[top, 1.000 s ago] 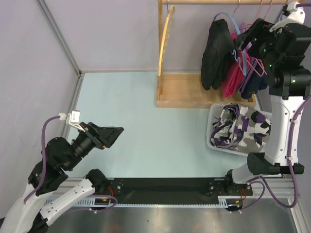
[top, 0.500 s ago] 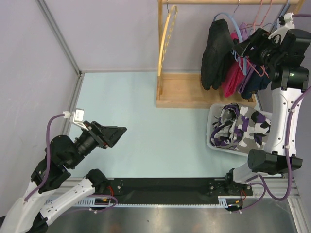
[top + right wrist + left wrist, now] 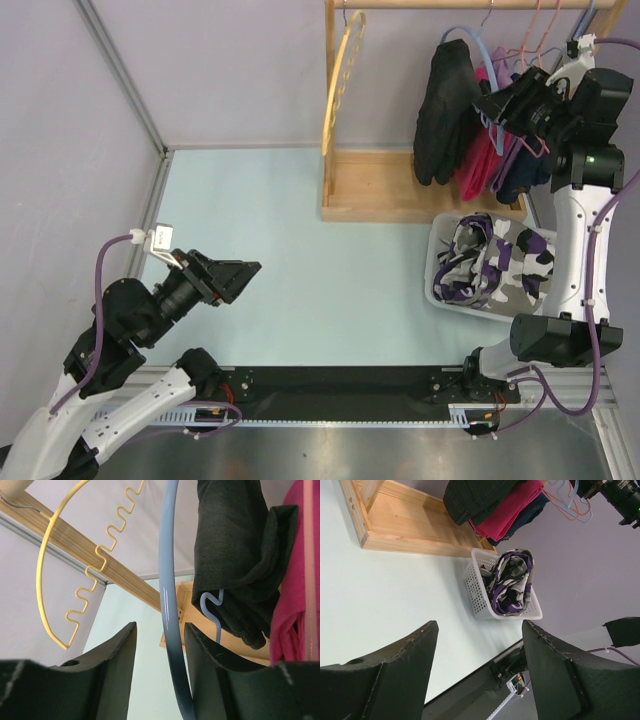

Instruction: Remove the trousers from the hanger

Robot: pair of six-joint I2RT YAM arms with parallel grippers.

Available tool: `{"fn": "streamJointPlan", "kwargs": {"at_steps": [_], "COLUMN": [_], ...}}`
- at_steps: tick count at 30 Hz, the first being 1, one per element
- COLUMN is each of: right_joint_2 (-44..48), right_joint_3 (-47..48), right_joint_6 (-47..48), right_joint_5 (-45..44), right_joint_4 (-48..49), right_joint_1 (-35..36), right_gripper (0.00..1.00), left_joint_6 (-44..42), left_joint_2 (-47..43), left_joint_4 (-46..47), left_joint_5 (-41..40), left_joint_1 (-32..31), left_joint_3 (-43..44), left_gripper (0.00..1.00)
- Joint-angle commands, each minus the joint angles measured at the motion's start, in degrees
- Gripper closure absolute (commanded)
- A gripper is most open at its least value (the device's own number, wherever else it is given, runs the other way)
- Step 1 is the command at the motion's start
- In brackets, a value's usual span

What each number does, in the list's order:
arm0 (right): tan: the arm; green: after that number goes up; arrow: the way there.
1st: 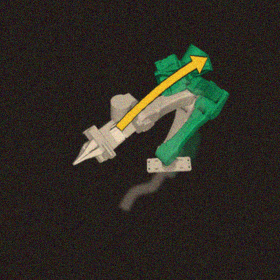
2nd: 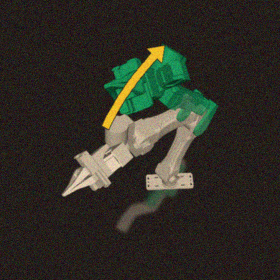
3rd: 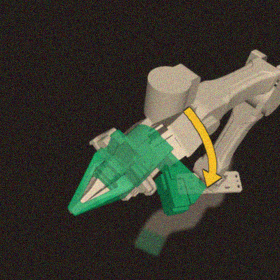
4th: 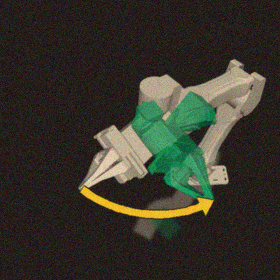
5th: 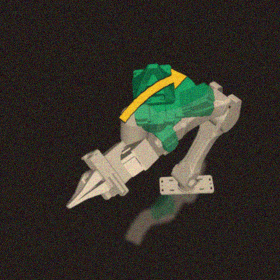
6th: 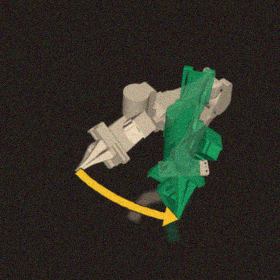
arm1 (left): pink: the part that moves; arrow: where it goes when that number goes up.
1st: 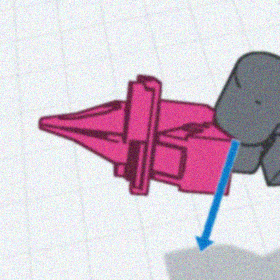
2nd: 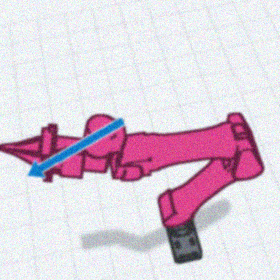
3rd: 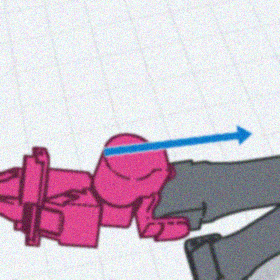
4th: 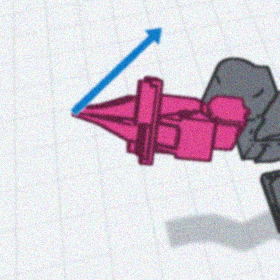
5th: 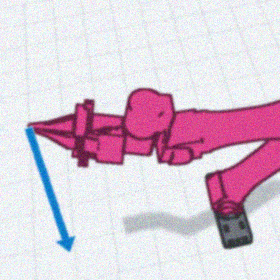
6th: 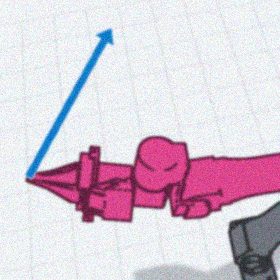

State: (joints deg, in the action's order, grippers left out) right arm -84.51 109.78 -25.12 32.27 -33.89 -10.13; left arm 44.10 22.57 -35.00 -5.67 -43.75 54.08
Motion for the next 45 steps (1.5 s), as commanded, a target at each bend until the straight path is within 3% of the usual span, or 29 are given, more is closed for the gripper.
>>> {"fn": "streamJointPlan", "kwargs": {"at_steps": [1, 5, 13, 16, 20, 28, 38, 45], "right_joint_2": [2.68, 2.42, 1.72, 2.15, 3.65, 8.39, 10.85, 10.51], "right_joint_3": [-0.18, -0.26, -4.48, -6.32, -8.96, -20.03, -26.10, -24.09], "right_joint_6": [-0.98, -2.03, -7.39, -9.41, -11.26, -19.17, -23.56, -26.03], "right_joint_5": [1.39, 2.88, 8.42, 9.91, 10.35, 8.96, 0.08, -0.89], "right_joint_4": [4.09, 4.79, 12.34, 15.68, 19.90, 40.11, 53.30, 57.62], "right_joint_1": [-0.33, -0.77, -0.86, -0.86, -0.68, 4.14, 7.75, 8.90], "right_gripper": [0.54, 0.66, 0.69, 0.79, 1.00, 1.00, 1.00, 1.00], "left_joint_6": [0.73, 0.64, 0.73, 0.55, 0.55, 1.17, 0.29, -0.59], "left_joint_2": [0.81, 0.99, 1.25, 1.08, 1.16, 0.90, -1.30, -1.65], "left_joint_4": [1.96, 2.13, 2.48, 2.48, 1.96, 2.04, 0.11, -1.21], "left_joint_5": [1.10, 1.28, 1.89, 1.80, 1.89, 3.47, 2.34, 2.07], "left_joint_1": [0.15, 0.15, 0.15, 0.15, 0.15, 0.15, 0.15, 0.15], "left_joint_3": [-0.38, -0.12, 0.14, 0.49, 1.37, 1.02, 1.55, 2.69], "left_gripper": [0.27, 0.27, 0.27, 0.27, 0.27, 0.27, 0.26, 0.26]}}
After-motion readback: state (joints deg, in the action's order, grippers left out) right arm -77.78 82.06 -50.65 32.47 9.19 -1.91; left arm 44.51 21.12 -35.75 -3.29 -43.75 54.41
